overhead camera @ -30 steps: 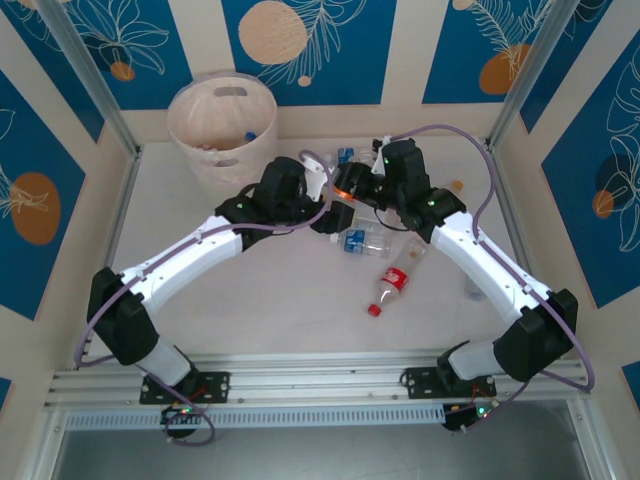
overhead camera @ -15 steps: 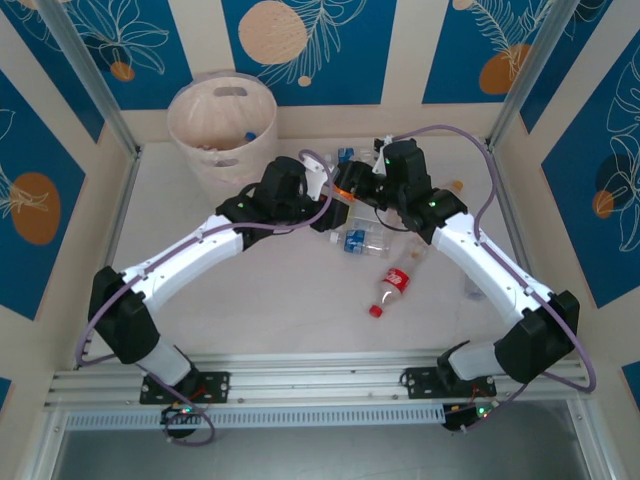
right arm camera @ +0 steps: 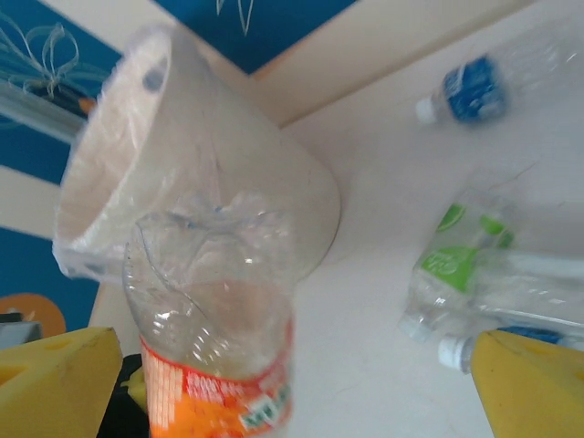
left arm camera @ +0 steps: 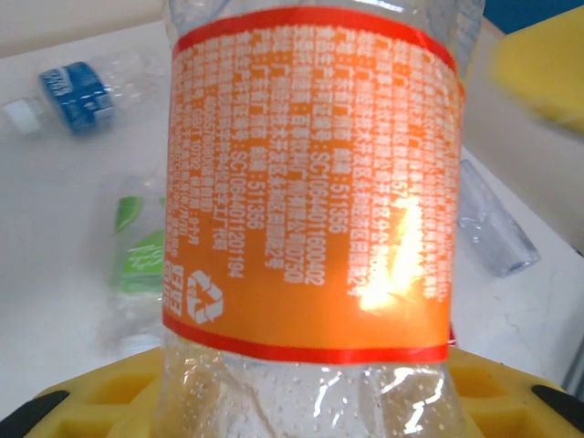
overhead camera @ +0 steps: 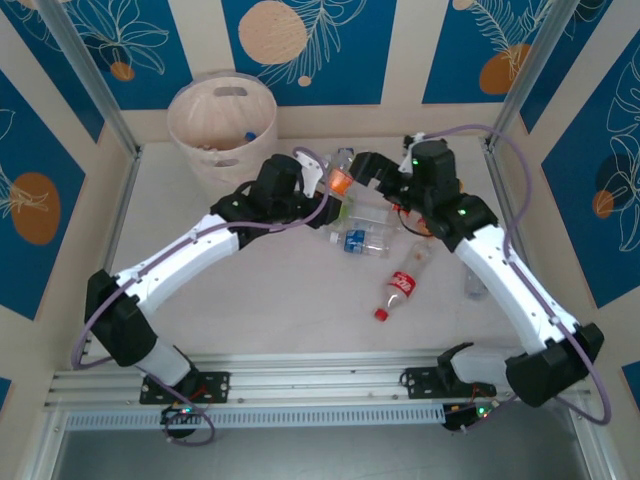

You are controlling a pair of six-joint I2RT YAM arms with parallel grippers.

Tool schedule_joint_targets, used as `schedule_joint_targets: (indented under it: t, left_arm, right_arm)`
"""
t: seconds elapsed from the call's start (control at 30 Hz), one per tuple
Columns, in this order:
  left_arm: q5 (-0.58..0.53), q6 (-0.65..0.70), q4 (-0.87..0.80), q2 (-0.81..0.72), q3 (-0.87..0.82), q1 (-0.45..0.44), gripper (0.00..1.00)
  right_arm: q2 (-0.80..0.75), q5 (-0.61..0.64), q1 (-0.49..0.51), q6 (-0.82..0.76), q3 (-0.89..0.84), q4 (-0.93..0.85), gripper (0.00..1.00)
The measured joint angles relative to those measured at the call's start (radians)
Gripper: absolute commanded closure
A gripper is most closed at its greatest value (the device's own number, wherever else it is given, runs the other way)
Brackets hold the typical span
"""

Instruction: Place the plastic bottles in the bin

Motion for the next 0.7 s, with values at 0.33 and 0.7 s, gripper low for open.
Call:
schedule_joint_targets:
  t: [0.33, 0.7]
  left_arm:
    - [-0.098, 0.127, -0.190, -0.002, 0.348, 0.201, 0.61]
    - [-0.131, 0.319, -0.350, 0.216, 0.726, 0.428, 0.60]
  right_arm:
    - [-0.183, 0.107, -0.053, -0.016, -0.005, -0.126, 0.01]
    - [-0.203, 0.198, -0.180, 0.024, -0.223, -0.446, 0.01]
